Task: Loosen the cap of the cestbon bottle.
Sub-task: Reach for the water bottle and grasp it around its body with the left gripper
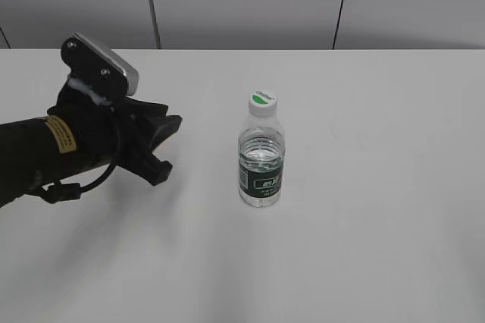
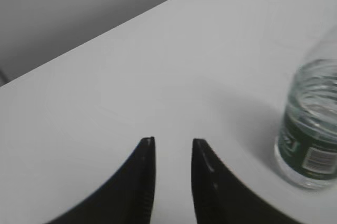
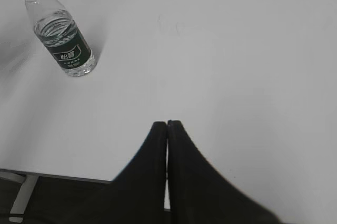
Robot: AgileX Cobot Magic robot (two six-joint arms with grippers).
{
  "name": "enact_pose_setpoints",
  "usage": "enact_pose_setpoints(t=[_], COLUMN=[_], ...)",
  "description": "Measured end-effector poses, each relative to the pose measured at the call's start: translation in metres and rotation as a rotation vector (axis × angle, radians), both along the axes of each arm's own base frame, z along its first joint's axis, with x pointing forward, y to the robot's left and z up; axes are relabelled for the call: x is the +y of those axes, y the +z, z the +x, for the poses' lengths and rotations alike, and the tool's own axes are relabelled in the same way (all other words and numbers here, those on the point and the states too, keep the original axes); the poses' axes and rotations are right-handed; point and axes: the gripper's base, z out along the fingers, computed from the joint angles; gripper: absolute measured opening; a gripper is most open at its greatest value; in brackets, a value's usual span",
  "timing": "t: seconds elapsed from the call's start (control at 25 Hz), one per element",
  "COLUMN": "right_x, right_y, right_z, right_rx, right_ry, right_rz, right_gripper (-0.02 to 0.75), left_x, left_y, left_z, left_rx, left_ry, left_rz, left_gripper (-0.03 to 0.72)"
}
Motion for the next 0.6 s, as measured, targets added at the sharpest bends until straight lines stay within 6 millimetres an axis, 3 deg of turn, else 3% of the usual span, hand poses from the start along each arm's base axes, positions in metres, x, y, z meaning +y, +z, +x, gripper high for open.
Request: enact_pose_setpoints(t=[0.16,0.36,0.6], right_x=[0.000,0.000,0.000], right_y=[0.000,0.000,0.000], right_z=[0.000,0.000,0.000], right_rx=[0.000,0.000,0.000], right_ry=[0.000,0.000,0.000], right_rz=[0.000,0.000,0.000], right_gripper=[0.003,0.003,0.003], left_x=[-0.009,-0.013,-0.023], left_y=[-0.004,-0.025,-0.039], left_z=[-0.012,-0.024,-0.022], left_rx=[0.020,0.067,0.059], left_ry=[-0.161,-0.260,-0.298], left_rz=[-0.011,-0.025,-0.216], left_gripper=[0.298,0.392,0.538])
